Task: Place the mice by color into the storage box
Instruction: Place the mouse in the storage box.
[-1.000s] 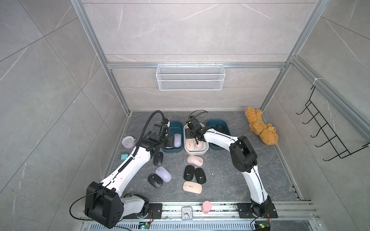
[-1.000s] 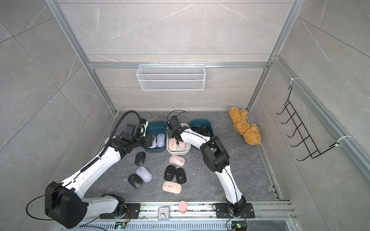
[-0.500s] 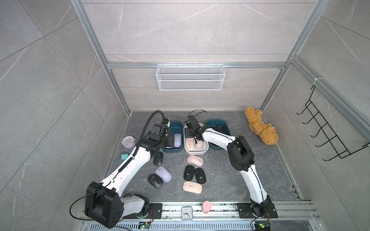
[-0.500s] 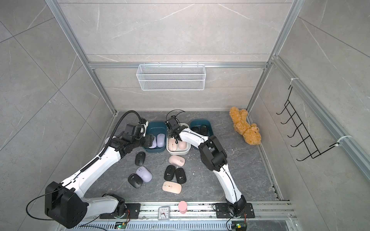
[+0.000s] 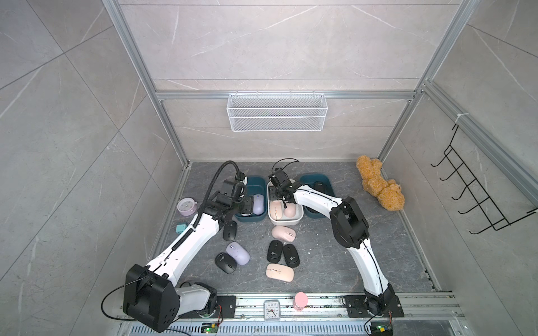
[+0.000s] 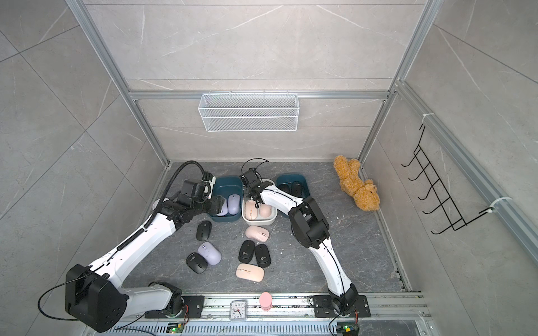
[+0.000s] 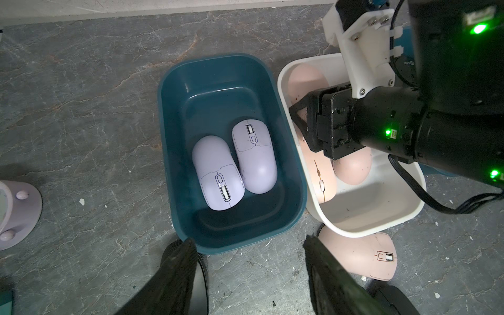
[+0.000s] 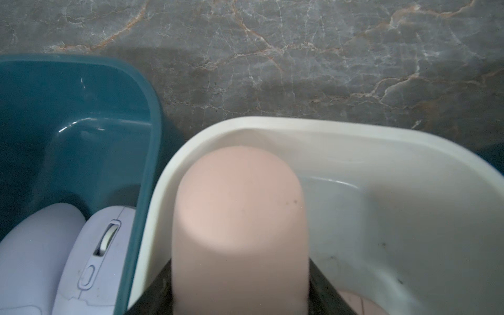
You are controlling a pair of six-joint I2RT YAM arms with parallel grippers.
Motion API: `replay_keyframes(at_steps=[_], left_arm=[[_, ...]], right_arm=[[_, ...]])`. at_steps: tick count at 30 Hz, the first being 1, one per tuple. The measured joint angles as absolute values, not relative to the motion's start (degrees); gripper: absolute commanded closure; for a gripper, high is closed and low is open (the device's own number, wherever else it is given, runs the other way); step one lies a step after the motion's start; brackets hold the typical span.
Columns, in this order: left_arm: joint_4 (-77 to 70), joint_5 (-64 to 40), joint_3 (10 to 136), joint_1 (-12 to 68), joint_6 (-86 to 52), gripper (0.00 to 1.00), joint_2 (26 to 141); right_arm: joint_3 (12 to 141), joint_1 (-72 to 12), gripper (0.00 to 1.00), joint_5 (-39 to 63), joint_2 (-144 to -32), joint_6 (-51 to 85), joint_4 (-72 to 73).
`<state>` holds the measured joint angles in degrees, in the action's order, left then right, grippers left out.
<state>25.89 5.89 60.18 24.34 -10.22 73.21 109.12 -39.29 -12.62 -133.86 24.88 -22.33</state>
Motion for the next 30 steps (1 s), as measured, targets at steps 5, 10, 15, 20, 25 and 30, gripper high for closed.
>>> replay_keyframes(at_steps=[5,10,15,20,25,30], left_arm=[[25.89,5.89,60.18,24.34,-10.2,0.35,73.21],[25.89,5.89,60.18,24.34,-10.2,0.34,73.21],[25.89,5.89,60.18,24.34,-10.15,0.35,73.21],[25.89,5.89,60.18,24.34,-9.93,0.35,73.21],[25.89,5.89,60.18,24.34,-9.76,0.35,73.21],[25.89,5.89,60.18,24.34,-9.76,0.35,73.21]], right_arm=[[110.04,-39.27,0.53,-12.62,-134.65,25.52,-22.48],[110.78,-39.24,0.52,-12.58,-135.63,25.91,-23.14],[111.66,-39.24,0.49,-12.58,-137.27,26.04,-24.25],[112.03,-39.22,0.38,-12.4,-137.49,26.17,-24.58],[112.09,-38.98,0.3,-12.19,-137.49,26.41,-25.52],[112.09,-38.92,0.3,-11.53,-137.49,26.57,-25.78]])
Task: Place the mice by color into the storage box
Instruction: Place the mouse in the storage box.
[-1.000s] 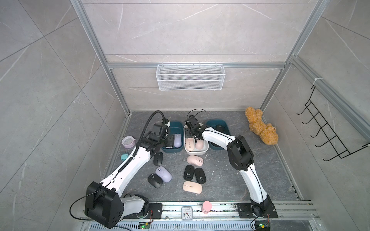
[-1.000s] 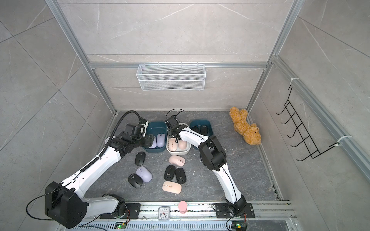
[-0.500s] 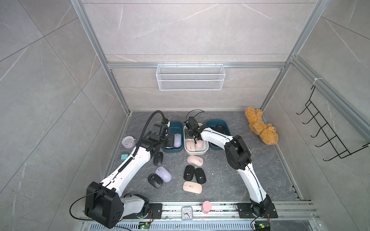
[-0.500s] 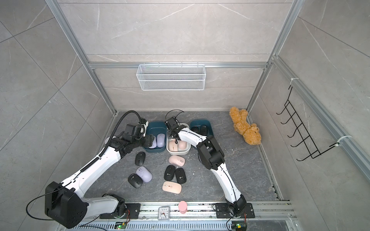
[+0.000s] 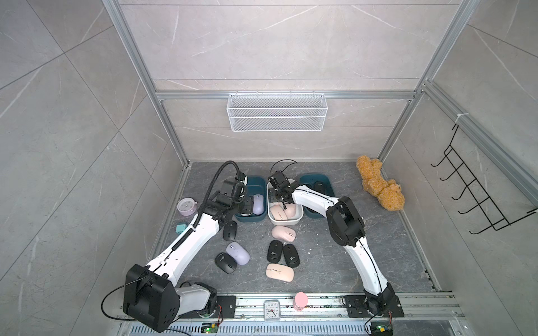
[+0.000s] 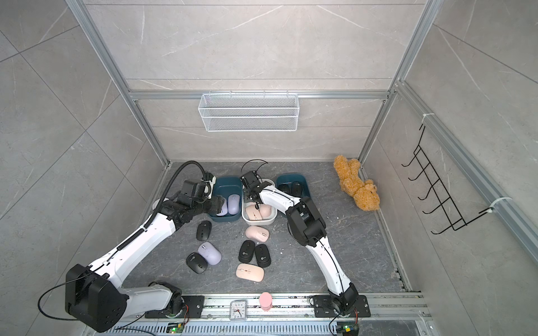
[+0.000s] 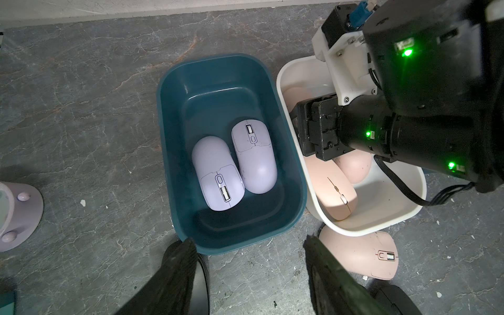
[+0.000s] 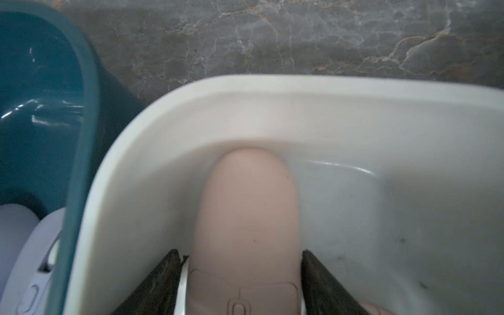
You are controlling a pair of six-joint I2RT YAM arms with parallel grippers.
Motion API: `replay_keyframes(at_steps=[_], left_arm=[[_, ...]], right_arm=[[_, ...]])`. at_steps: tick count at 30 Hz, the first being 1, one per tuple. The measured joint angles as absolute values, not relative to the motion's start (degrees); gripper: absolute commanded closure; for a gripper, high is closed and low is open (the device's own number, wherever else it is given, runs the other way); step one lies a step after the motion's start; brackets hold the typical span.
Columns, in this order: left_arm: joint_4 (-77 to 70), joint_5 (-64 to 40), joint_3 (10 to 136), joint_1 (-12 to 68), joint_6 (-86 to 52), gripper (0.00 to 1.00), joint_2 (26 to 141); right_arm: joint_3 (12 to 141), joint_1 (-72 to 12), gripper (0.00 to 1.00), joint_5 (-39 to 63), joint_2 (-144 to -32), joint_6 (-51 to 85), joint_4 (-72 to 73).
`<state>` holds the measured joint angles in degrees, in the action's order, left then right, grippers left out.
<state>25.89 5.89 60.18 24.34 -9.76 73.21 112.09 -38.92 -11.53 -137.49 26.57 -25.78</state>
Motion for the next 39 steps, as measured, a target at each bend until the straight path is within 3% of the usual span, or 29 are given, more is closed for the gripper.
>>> replay_keyframes(at_steps=[12,29,39], left_arm=[[25.89,5.87,60.18,24.34,-9.76,0.34,73.21],[27.22,4.62,60.55,24.34,-11.16,0.35,73.78],[31.09,3.99,61.32,24.34,-20.95,0.35,74.11]], right_arm=[[107.98,-38.94,0.31,-9.32,-131.98,26.55,-25.47],[72.66,-39.29,0.32,-4.4,-97.12,27.22,-16.12],[59.33,-41.67,0.32,-2.96,-84.75,26.48,-16.45]])
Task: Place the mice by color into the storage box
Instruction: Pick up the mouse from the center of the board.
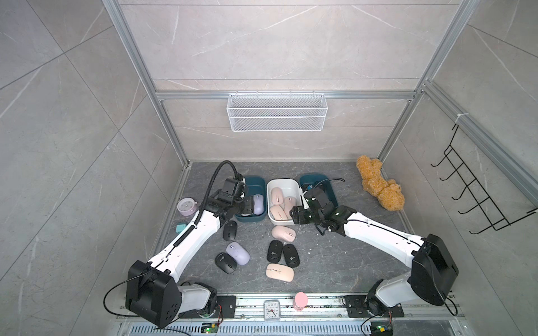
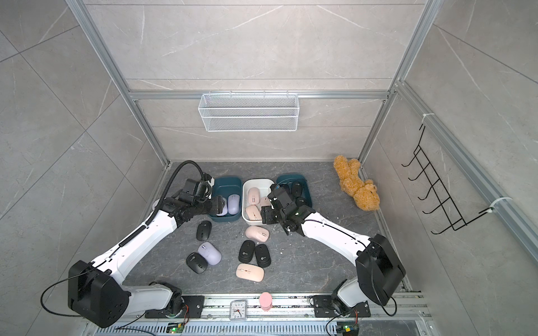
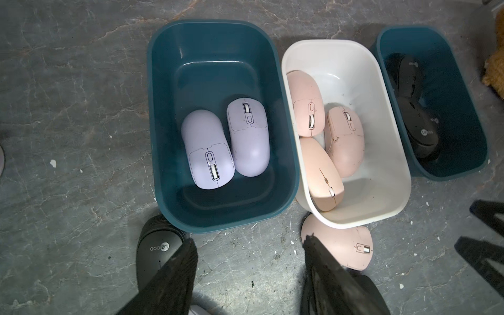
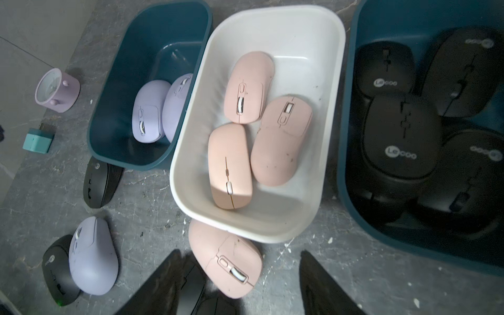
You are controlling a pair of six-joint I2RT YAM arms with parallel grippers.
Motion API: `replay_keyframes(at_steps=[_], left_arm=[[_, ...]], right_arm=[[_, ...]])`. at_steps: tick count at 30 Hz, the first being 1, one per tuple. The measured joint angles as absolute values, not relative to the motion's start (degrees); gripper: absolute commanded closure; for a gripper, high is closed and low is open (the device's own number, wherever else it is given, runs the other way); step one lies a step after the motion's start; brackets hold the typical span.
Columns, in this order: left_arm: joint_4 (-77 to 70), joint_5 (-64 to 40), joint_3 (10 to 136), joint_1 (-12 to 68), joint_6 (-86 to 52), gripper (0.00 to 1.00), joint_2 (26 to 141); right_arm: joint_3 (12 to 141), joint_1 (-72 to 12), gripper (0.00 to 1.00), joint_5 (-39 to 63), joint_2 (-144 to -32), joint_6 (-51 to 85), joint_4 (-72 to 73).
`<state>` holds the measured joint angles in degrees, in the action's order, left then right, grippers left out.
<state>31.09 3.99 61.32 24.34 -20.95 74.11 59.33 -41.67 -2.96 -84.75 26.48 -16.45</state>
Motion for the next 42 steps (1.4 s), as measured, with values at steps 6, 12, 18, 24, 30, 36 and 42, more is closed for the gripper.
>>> replay_keyframes(at_steps=[6,12,18,24,30,36,42], left_arm=[[32.84,6.39,53.49,24.51,-29.32,0.35,67.7],[34.52,11.35,46.96,24.56,-35.68,0.33,64.2],[35.38,13.04,44.18,24.56,-38.37,0.33,64.18],[35.55,13.43,44.18,24.56,-38.59,0.33,65.41],[35.55,13.43,44.18,24.56,-38.57,0.33,66.0],[35.55,13.43,44.18,24.56,-38.39,0.32,66.0],[35.53,13.43,44.18,24.56,-37.85,0.32,66.0]], right_arm=[[54.81,-43.88,0.32,-2.07,-84.2,25.87,-16.23],[52.75,-44.03,0.32,-0.01,-84.38,25.91,-14.09],[52.25,-44.88,0.33,1.78,-85.34,25.89,-12.08],[49.91,-49.54,0.33,1.1,-86.15,26.41,-12.49],[48.77,-55.27,0.32,-1.85,-87.02,29.41,-14.96],[48.21,-57.6,0.33,-3.86,-87.77,31.88,-18.06],[48.38,-59.31,0.33,-4.73,-89.62,32.93,-20.05]])
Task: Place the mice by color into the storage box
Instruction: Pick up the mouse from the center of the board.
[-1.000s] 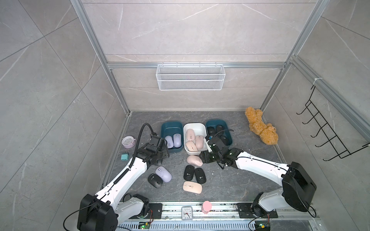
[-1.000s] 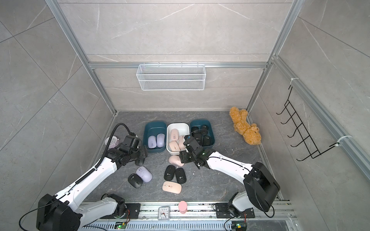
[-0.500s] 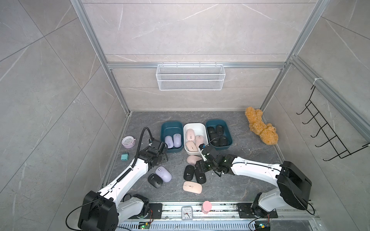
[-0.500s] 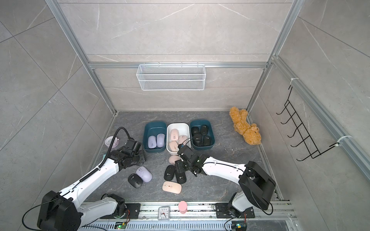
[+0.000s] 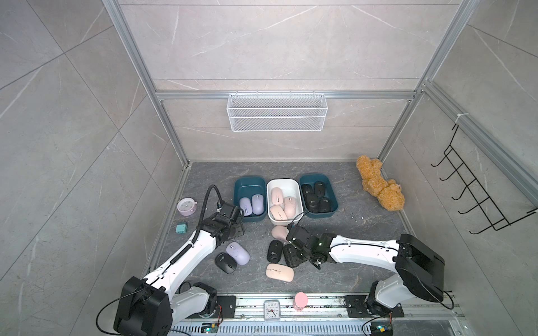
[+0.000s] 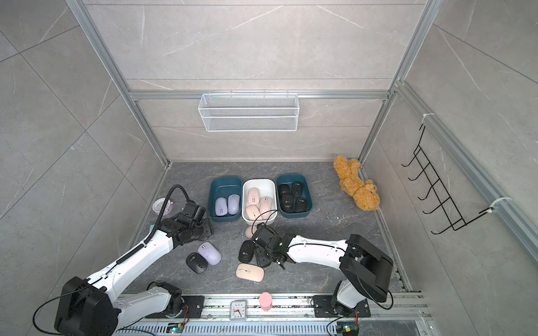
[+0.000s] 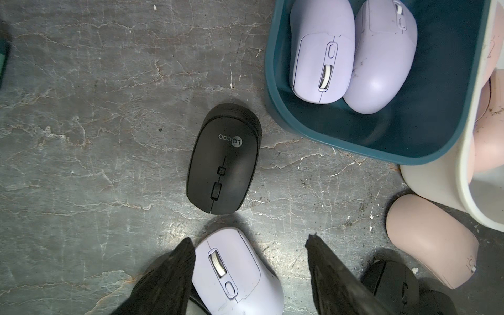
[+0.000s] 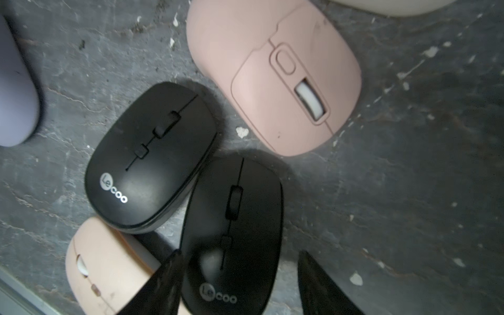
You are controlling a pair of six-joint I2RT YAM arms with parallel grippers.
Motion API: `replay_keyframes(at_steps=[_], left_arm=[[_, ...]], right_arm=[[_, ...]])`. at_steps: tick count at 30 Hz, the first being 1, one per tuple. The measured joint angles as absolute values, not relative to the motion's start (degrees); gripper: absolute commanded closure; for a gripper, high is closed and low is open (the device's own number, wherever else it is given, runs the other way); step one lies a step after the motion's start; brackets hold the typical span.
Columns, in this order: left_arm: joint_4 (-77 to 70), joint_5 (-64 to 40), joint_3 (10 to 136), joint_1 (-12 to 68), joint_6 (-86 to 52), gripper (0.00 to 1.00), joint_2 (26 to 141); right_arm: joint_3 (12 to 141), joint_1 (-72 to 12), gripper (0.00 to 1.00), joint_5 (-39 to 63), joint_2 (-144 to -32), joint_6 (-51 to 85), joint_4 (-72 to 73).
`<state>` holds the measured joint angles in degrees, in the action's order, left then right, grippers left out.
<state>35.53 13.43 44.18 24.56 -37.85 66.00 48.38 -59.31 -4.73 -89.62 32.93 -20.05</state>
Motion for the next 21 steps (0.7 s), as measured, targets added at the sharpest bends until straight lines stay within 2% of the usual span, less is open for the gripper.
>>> replay_keyframes(at_steps=[21], left_arm=[[34.22,13.37,43.46,24.56,-37.71,0.32,65.98]], right_arm=[[52.86,-61.89,0.34,-7.73,-94.96,35.0,-23.42]])
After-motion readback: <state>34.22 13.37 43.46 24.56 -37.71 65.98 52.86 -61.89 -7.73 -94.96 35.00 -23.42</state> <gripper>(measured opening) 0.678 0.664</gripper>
